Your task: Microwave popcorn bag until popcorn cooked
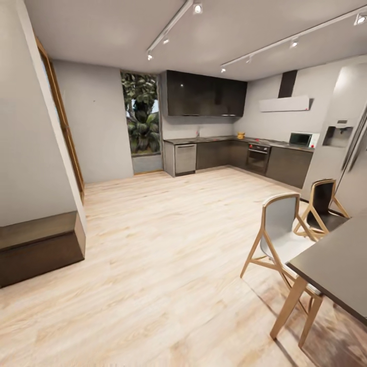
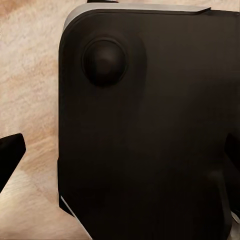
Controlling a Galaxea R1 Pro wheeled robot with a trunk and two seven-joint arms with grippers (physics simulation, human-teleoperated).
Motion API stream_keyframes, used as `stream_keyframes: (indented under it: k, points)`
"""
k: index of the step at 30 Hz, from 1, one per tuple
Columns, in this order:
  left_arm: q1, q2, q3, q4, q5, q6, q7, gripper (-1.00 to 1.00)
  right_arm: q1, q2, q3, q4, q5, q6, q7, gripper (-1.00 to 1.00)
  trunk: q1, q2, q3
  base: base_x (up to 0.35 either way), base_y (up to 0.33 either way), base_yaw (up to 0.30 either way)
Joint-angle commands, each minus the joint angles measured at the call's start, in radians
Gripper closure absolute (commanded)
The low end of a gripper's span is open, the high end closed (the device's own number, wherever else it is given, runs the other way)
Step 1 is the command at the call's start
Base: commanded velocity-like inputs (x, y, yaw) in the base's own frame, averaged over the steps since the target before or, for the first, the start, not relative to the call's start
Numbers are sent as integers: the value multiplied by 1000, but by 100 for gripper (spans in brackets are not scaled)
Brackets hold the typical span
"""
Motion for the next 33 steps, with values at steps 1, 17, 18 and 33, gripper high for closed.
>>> stream_keyframes:
  k: [1, 17, 18, 33]
  points:
    - [0, -1, 1, 0, 8, -1, 0, -100, 0, 0, 0, 1, 0, -5, 0, -100, 0, 0, -1, 0, 0, 269]
    - [0, 1, -1, 0, 8, 0, 0, -100, 0, -6, 2, 1, 1, -3, 0, -100, 0, 0, -1, 17, 0, 52]
    - [0, 1, -1, 0, 8, 0, 0, -100, 0, -6, 2, 1, 1, -3, 0, -100, 0, 0, -1, 94, 0, 0]
    - [0, 1, -1, 0, 8, 0, 0, -100, 0, -5, 3, 1, 1, -1, 0, -100, 0, 0, -1, 188, 0, 0]
